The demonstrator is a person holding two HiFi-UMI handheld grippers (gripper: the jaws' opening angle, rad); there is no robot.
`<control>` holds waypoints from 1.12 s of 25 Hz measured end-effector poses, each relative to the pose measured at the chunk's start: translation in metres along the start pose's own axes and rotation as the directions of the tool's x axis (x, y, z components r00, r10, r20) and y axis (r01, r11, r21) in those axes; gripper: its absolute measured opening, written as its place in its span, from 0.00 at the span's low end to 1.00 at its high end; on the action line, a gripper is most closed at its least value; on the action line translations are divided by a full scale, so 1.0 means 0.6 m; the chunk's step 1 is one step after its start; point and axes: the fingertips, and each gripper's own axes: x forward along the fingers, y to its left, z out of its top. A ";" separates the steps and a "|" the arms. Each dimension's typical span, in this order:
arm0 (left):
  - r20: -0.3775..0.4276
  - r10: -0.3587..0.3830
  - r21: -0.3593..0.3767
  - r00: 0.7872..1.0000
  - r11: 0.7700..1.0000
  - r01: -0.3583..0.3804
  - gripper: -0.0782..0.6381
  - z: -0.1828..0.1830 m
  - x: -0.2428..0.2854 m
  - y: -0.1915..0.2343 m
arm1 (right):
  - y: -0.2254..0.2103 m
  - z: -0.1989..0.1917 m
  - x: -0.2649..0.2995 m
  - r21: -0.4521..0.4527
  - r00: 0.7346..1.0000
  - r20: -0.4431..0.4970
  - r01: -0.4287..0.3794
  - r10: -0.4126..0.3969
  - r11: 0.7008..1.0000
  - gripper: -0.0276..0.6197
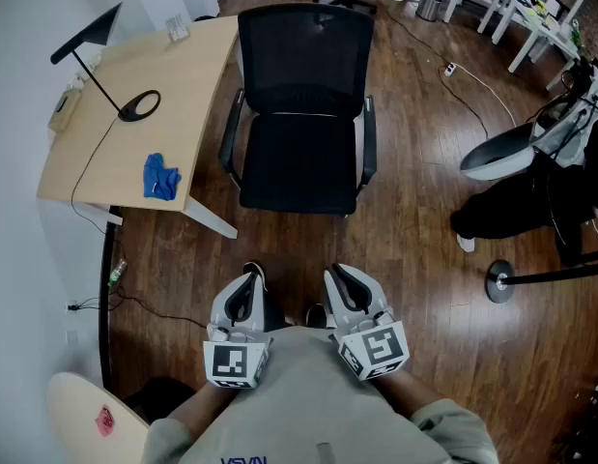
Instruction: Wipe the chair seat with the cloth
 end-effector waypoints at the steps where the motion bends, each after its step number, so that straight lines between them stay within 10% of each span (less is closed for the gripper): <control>1: -0.014 -0.001 -0.002 1.000 1.000 0.001 0.12 0.000 0.007 0.010 | -0.002 0.002 0.011 -0.004 1.000 0.002 0.003 -0.003 1.000 0.11; 18: 0.039 0.179 -0.075 0.983 0.982 -0.176 0.12 0.067 0.155 0.416 | 0.119 0.096 0.438 -0.114 0.984 -0.062 -0.173 0.167 0.978 0.18; 28: -0.012 0.413 -0.094 0.911 0.906 -0.412 0.12 0.039 0.120 0.732 | 0.319 0.036 0.749 -0.164 0.901 -0.239 -0.406 0.363 0.899 0.21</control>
